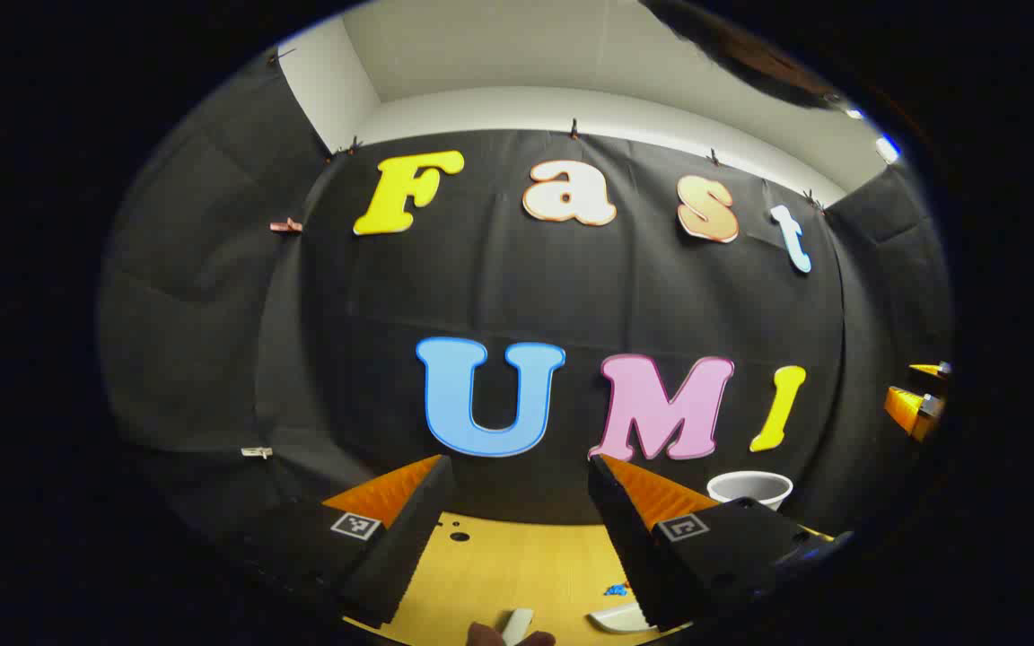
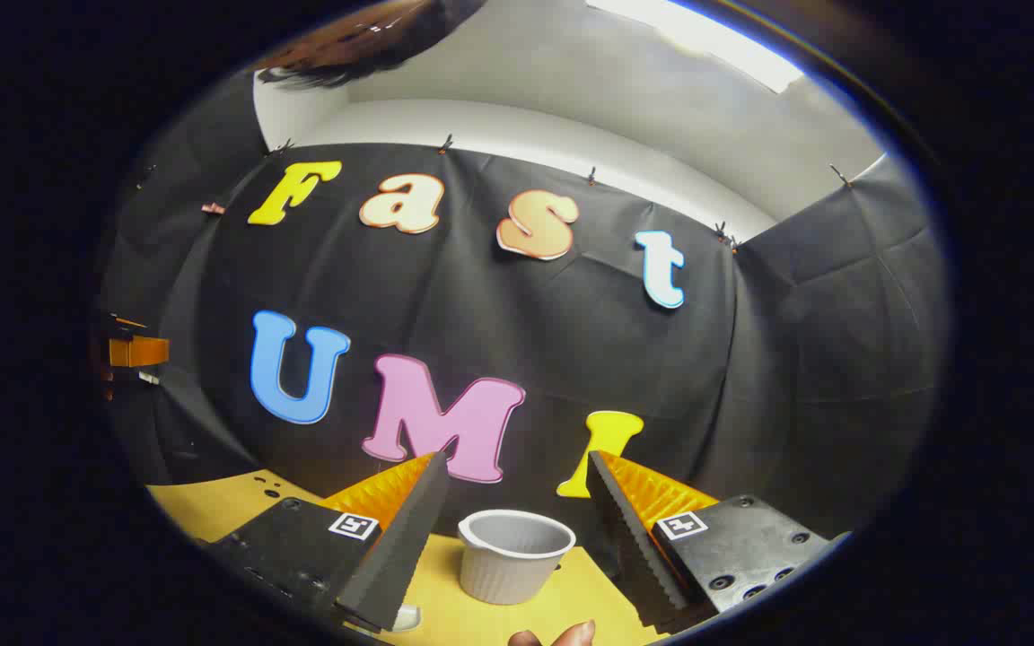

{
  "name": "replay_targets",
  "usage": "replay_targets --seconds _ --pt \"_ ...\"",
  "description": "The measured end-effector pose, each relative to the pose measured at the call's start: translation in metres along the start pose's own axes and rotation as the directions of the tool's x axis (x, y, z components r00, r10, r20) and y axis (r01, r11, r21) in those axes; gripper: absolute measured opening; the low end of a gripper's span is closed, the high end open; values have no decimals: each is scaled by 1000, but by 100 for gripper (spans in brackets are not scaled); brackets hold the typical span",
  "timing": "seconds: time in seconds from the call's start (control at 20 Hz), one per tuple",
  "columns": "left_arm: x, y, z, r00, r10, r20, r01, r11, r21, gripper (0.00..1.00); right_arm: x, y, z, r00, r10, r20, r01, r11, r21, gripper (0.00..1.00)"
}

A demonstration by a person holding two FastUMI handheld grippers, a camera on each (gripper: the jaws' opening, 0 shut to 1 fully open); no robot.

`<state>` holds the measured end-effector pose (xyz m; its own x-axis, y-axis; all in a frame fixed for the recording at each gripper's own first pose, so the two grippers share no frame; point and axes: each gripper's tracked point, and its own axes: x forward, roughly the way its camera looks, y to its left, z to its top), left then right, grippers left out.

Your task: Pick up the small broom and dustpan from the desktop, sweep the trash into the dustpan with the broom, and then empty the trash into the garbage bin.

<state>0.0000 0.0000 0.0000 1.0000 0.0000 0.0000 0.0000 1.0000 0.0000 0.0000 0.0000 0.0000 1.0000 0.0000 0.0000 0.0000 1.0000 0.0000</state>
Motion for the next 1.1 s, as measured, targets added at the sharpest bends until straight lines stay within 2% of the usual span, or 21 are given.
replay_targets --seconds 0.15,0.25,0.6,0.85,0.9,0.95,1.0,1.1 --pt "11 4 -26 999 -32 -28 32 999 -3 96 1 38 -26 997 39 -68 -35 997 63 96" --pt "15 2 -40 997 -44 -56 44 999 -4 96 4 50 -43 993 65 -98 -59 996 66 97" --pt "26 -14 -70 992 -78 -99 82 996 37 96 10 66 -84 979 122 -164 -112 991 72 97" --pt "29 -17 -80 989 -66 -129 73 996 49 96 13 77 -99 966 172 -195 -160 984 75 97" --pt "29 -17 -85 988 -66 -137 74 996 57 96 12 82 -111 954 191 -233 -179 981 72 97" --pt "29 -17 -87 987 -65 -150 75 995 65 96 8 89 -129 930 218 -297 -206 976 70 97" --pt "28 -17 -93 985 -64 -163 76 995 69 96 -1 96 -151 892 247 -378 -238 969 72 97" --pt "26 -14 -102 981 -59 -183 73 995 71 95 -25 109 -202 784 290 -549 -293 952 85 96"
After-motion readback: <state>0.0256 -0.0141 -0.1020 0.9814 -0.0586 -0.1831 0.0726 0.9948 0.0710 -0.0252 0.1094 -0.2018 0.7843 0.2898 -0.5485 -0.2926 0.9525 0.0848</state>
